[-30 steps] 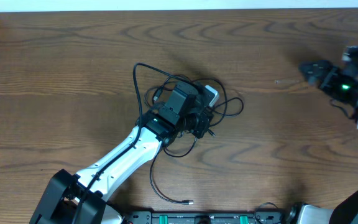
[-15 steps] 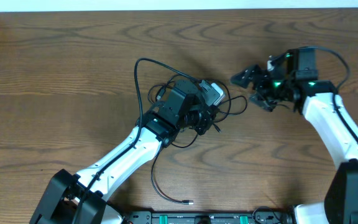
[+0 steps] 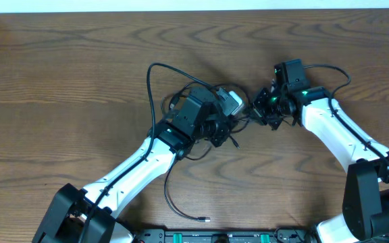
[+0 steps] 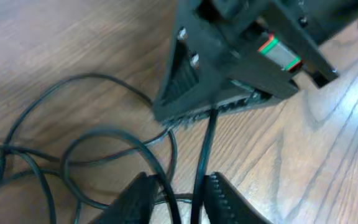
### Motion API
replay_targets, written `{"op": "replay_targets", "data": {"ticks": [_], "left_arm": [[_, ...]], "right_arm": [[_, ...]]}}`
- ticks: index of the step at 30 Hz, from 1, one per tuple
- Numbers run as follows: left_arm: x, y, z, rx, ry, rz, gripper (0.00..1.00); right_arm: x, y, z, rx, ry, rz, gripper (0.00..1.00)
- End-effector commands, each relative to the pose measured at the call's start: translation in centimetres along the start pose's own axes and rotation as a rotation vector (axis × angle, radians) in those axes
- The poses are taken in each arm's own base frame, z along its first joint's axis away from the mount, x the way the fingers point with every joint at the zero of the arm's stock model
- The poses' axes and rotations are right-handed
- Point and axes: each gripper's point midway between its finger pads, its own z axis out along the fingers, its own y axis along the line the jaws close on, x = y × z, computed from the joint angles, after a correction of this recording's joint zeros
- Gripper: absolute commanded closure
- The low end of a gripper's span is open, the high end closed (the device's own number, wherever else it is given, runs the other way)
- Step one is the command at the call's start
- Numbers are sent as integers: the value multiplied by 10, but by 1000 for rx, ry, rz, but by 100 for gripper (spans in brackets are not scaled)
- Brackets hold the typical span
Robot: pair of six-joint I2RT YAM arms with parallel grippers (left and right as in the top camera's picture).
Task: Untangle cables
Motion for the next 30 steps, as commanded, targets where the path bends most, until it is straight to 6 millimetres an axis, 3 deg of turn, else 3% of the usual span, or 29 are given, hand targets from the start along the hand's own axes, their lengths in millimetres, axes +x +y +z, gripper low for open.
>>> {"op": "replay_targets", "data": {"ticks": [1,7,13,15,16,19,21,22,23,24,26,28,29,30], "left_arm": [[8,4,-1,-16,27,5,60],[16,8,-1,-38,58,-6,58],[23,8,-2,-40,88,-16,58],[26,13,-3,-70,102,-18,73],[27,15,-3,-79,105,-18,73],[27,16,-3,-90,106,-17,88],[27,16,-3,-90,106,-17,92],[27,16,-3,-90,106,-17,92],[27,16,-3,-90,106,-18,92],[27,16,-3,-90,107,-18,83],[28,16,-3,-90,109,-19,60],[31,16,-3,-89,121,-22,55],[35,16,-3,-90,135,-26,42],[38,18,-3,-103,147,-29,21]], "right_arm": [[-25,-24,-6,87,-98,50,91],[-55,-64,-29,149,-121,99,91],[-74,-91,-48,170,-135,126,91],[-83,-104,-57,176,-145,152,91],[-84,-106,-58,177,-145,157,90],[-83,-107,-61,165,-124,119,87],[-83,-107,-60,167,-121,86,69],[-82,-107,-60,169,-118,71,53],[-81,-107,-60,173,-113,62,29],[-81,-107,-60,173,-112,53,17],[-81,-108,-60,174,-111,48,8],[-81,-108,-60,175,-110,27,2],[-81,-108,-60,176,-108,15,1],[-81,-108,-60,176,-108,11,1]]}}
